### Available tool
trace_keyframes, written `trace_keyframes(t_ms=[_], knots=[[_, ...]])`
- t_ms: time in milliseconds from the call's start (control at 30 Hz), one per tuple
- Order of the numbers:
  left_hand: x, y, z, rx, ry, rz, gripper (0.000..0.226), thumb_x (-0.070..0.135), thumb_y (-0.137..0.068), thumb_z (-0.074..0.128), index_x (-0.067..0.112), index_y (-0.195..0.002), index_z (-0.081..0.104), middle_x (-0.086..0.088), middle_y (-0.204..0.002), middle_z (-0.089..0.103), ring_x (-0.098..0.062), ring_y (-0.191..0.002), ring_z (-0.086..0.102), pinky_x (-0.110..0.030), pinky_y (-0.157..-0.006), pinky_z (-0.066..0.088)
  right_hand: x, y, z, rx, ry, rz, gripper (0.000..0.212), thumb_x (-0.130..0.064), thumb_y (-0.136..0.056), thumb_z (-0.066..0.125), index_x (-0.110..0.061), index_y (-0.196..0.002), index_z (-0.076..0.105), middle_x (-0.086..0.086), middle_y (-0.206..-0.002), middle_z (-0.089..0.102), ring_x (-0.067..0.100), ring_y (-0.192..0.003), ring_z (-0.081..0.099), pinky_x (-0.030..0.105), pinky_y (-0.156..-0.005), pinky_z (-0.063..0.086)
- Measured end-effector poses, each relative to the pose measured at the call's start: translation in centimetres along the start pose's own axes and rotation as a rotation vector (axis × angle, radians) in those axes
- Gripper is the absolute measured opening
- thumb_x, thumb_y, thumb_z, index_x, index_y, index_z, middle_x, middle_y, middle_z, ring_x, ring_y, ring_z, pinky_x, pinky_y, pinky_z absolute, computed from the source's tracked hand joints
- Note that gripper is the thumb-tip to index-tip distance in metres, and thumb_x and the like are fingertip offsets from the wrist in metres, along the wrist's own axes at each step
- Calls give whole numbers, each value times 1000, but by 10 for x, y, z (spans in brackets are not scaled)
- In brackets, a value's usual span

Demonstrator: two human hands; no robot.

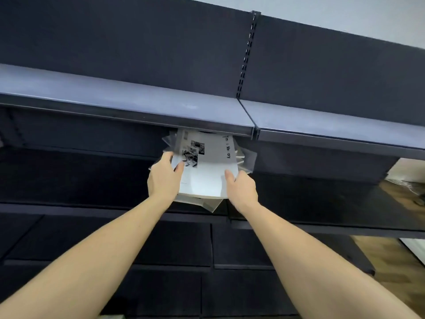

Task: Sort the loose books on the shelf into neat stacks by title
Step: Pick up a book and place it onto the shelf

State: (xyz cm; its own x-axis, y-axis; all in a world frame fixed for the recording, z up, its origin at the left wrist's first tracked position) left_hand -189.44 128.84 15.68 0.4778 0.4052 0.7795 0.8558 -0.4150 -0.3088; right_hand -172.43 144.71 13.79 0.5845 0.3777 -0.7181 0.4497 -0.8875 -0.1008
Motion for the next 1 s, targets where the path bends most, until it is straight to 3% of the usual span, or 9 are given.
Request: trace_keyframes(t_ms=[100, 300, 567, 700, 867, 1000], knots=[[11, -5, 20, -33, 2, 30, 34, 38, -96, 53, 23, -126, 52, -1, -100, 67, -21, -65, 61, -36, -59, 53, 13, -6, -12, 25, -31, 21, 51, -51, -102, 39, -6, -122, 53, 6, -102, 62, 21, -87, 61, 35, -69, 48], [53, 1, 72, -128, 30, 80, 36, 35, -96, 55, 17, -127, 53, -5, -108, 68, -24, -78, 63, -43, -74, 55, 56, -15, -53, 94, 7, 92, 44, -50, -103, 37, -8, -103, 50, -2, -83, 52, 12, -69, 51, 29, -55, 37], [120, 35, 147, -215, 85, 143, 21, 31, -93, 57, 17, -110, 59, -3, -96, 68, -26, -79, 60, -37, -69, 50, 131, -19, -121, 166, 25, 186, 42, -50, -103, 38, -9, -100, 48, -3, -81, 50, 11, -68, 50, 31, -57, 37], [154, 59, 188, -251, 81, 176, 27, 32, -93, 57, 16, -115, 58, -6, -98, 68, -27, -79, 61, -40, -73, 54, 171, -19, -159, 195, 45, 232, 40, -49, -103, 37, -11, -97, 46, -4, -80, 49, 17, -74, 53, 34, -66, 41], [196, 94, 241, -288, 33, 215, 32, 34, -94, 55, 19, -123, 56, -3, -89, 65, -19, -68, 58, -30, -55, 42, 226, -13, -209, 233, 35, 274, 40, -48, -103, 38, -10, -99, 48, 0, -88, 55, 23, -85, 56, 37, -74, 45], [230, 136, 287, -349, -6, 234, 32, 37, -93, 55, 25, -123, 55, 1, -93, 65, -19, -76, 58, -30, -61, 42, 283, -3, -251, 271, 48, 323, 41, -48, -102, 37, -9, -99, 50, 2, -91, 56, 26, -88, 56, 37, -75, 44]])
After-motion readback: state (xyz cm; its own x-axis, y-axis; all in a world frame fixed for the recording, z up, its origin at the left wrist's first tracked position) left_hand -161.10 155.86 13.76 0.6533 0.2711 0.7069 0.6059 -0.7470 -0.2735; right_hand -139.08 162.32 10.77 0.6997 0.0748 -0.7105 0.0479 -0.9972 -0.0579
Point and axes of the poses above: each hand's wrist, its own y-axis away from the middle knuckle, its own z-axis out of the palm, x = y × z, the point moved 6 cm from there along -y, towards the middle knuckle
